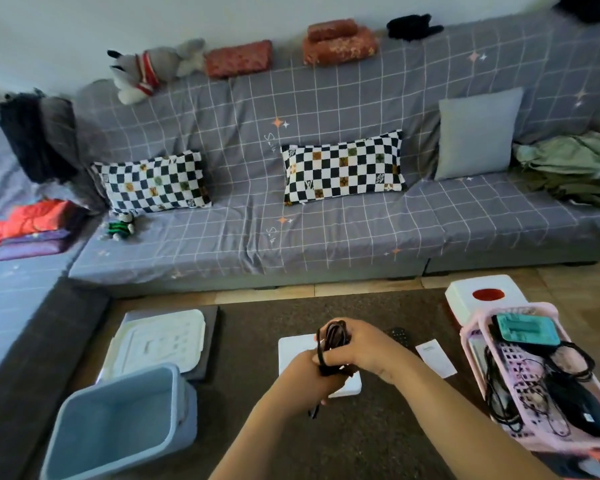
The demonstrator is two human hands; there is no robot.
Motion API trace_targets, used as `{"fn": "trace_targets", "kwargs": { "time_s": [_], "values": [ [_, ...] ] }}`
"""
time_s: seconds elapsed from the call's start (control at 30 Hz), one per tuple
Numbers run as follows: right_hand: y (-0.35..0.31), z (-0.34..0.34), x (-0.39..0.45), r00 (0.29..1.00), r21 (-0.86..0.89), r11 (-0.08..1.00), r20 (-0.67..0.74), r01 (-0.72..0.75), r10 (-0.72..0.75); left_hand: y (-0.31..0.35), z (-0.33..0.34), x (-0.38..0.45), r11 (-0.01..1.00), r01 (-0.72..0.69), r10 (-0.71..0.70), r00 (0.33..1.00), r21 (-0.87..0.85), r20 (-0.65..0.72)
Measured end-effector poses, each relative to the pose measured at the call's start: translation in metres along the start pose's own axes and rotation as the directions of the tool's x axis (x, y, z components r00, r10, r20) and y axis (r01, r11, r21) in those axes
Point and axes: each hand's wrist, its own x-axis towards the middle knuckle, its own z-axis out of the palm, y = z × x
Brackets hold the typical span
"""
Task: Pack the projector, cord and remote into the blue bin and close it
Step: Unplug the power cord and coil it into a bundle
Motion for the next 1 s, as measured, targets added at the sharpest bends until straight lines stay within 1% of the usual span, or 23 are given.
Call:
{"fn": "trace_targets", "kwargs": {
  "time_s": [0.07,0.13,0.2,0.23,0.3,0.4,0.47,0.5,0.53,0.57,0.6,0.63,0.67,0.7,0.73,0.77,0.8,0.83,0.87,0.9,0.93,0.97,1.0],
  "values": [
    [-0.007,0.006,0.005,1.000,0.023,1.000,0.020,-0.011,0.011,-0.010,-0.013,-0.006,0.999,-0.041,0.042,0.999,-0.034,0.023],
    [-0.015,0.011,0.009,1.000,0.015,1.000,0.023,-0.022,0.022,-0.023,-0.028,-0.011,0.970,-0.075,0.092,0.994,-0.229,0.064],
    [-0.025,0.014,0.012,0.999,-0.064,0.997,0.026,-0.034,0.035,-0.034,-0.039,-0.014,0.862,-0.092,0.148,0.986,-0.499,0.075],
    [-0.031,0.016,0.013,0.999,-0.121,0.992,0.027,-0.028,0.031,-0.038,-0.042,-0.015,0.798,-0.093,0.160,0.985,-0.595,0.060],
    [-0.043,0.022,0.014,0.998,-0.211,0.977,0.059,-0.022,0.035,-0.043,-0.043,-0.017,0.683,-0.102,0.150,0.989,-0.723,0.002],
    [-0.053,0.027,0.012,0.986,-0.306,0.950,0.131,-0.059,0.104,-0.047,-0.051,-0.016,0.559,-0.127,0.069,0.992,-0.819,-0.107],
    [-0.054,0.027,0.009,0.981,-0.455,0.890,0.175,0.004,0.084,-0.054,-0.066,-0.016,0.482,-0.119,-0.084,0.980,-0.868,-0.181],
    [-0.054,0.028,0.006,0.977,-0.488,0.871,0.207,0.054,0.055,-0.058,-0.075,-0.014,0.492,-0.105,-0.172,0.961,-0.864,-0.215],
    [-0.055,0.028,0.003,0.975,-0.475,0.875,0.221,0.091,0.018,-0.063,-0.081,-0.012,0.559,-0.085,-0.236,0.937,-0.825,-0.256],
    [-0.056,0.028,0.001,0.977,-0.427,0.897,0.210,0.112,-0.022,-0.066,-0.085,-0.011,0.621,-0.069,-0.265,0.919,-0.781,-0.292],
    [-0.057,0.026,0.000,0.981,-0.331,0.937,0.188,0.115,-0.054,-0.067,-0.087,-0.011,0.636,-0.071,-0.270,0.913,-0.768,-0.307],
    [-0.058,0.024,0.000,0.983,-0.154,0.984,0.169,0.095,-0.068,-0.067,-0.086,-0.010,0.607,-0.079,-0.268,0.916,-0.791,-0.297],
    [-0.059,0.024,0.001,0.982,0.120,0.991,0.167,0.063,-0.083,-0.065,-0.085,-0.009,0.545,-0.091,-0.270,0.922,-0.834,-0.278],
    [-0.060,0.025,0.002,0.983,0.448,0.894,0.158,0.015,-0.095,-0.063,-0.084,-0.008,0.474,-0.110,-0.267,0.928,-0.874,-0.262],
    [-0.060,0.027,0.004,0.986,0.736,0.676,0.136,-0.036,-0.097,-0.060,-0.083,-0.009,0.417,-0.145,-0.236,0.936,-0.897,-0.260],
    [-0.060,0.029,0.007,0.991,0.920,0.389,0.096,-0.053,-0.092,-0.058,-0.081,-0.008,0.395,-0.181,-0.174,0.948,-0.901,-0.267],
    [-0.060,0.033,0.010,0.996,0.994,0.110,0.036,-0.027,-0.085,-0.056,-0.079,-0.008,0.413,-0.210,-0.096,0.958,-0.886,-0.272],
    [-0.060,0.037,0.015,0.997,0.997,-0.077,-0.034,0.029,-0.063,-0.053,-0.076,-0.008,0.452,-0.234,-0.015,0.963,-0.861,-0.270],
    [-0.060,0.040,0.019,0.994,0.987,-0.124,-0.109,0.105,-0.027,-0.050,-0.073,-0.010,0.500,-0.251,0.054,0.964,-0.829,-0.259],
    [-0.060,0.042,0.021,0.982,0.982,-0.026,-0.188,0.188,0.016,-0.048,-0.070,-0.011,0.547,-0.256,0.100,0.965,-0.797,-0.242],
    [-0.061,0.042,0.022,0.964,0.950,0.183,-0.263,0.254,0.031,-0.047,-0.068,-0.011,0.603,-0.252,0.116,0.967,-0.757,-0.229],
    [-0.061,0.041,0.023,0.947,0.839,0.464,-0.321,0.283,0.004,-0.046,-0.067,-0.011,0.674,-0.235,0.105,0.969,-0.700,-0.224],
    [-0.061,0.041,0.023,0.941,0.626,0.735,-0.335,0.260,-0.047,-0.045,-0.067,-0.011,0.744,-0.214,0.089,0.971,-0.633,-0.224]
  ]
}}
